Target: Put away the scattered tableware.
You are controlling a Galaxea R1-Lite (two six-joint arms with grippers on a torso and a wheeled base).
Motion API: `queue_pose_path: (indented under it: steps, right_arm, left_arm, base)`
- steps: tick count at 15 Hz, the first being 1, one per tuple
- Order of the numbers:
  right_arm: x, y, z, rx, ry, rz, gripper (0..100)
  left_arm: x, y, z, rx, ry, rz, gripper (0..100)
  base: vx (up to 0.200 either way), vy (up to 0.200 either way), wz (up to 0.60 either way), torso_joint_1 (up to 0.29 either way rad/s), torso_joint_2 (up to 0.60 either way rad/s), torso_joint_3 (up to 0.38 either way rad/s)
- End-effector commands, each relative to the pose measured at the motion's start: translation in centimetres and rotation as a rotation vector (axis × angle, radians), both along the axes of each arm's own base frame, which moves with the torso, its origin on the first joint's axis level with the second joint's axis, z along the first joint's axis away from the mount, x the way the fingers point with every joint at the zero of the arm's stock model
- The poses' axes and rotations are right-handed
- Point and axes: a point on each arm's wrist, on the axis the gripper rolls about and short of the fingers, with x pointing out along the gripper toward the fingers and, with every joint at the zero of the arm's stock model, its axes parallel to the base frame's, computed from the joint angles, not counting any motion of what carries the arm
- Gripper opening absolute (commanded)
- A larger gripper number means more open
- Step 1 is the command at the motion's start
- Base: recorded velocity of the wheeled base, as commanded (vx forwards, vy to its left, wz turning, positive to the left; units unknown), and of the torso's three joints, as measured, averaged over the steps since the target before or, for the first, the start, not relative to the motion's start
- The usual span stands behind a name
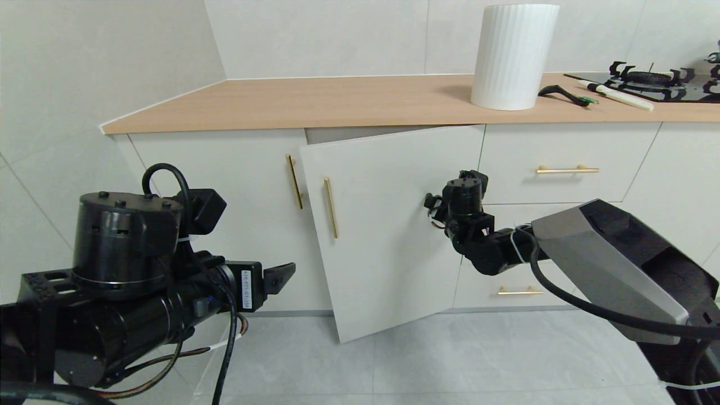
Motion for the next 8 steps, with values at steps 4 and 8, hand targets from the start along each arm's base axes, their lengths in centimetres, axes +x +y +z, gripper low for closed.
queue_pose_path:
  steps: [4, 8]
  right_arm:
    - [1.8, -1.7, -1.2, -0.008, -0.005, -0.047, 100]
    - [2.7, -2.5, -1.6, -0.029, -0.015, -0.092, 100]
  left_arm:
    - [0.1, 0.0, -0.1, 0.001, 0.003, 0.001, 100]
    - [0.1, 0.0, -0.1, 0.001, 0.005, 0.002, 100]
  base:
    - [0.0, 0.0, 0.0, 0.0, 0.0, 0.0]
    - [0.0, 0.0, 0.0, 0.0, 0.0, 0.0]
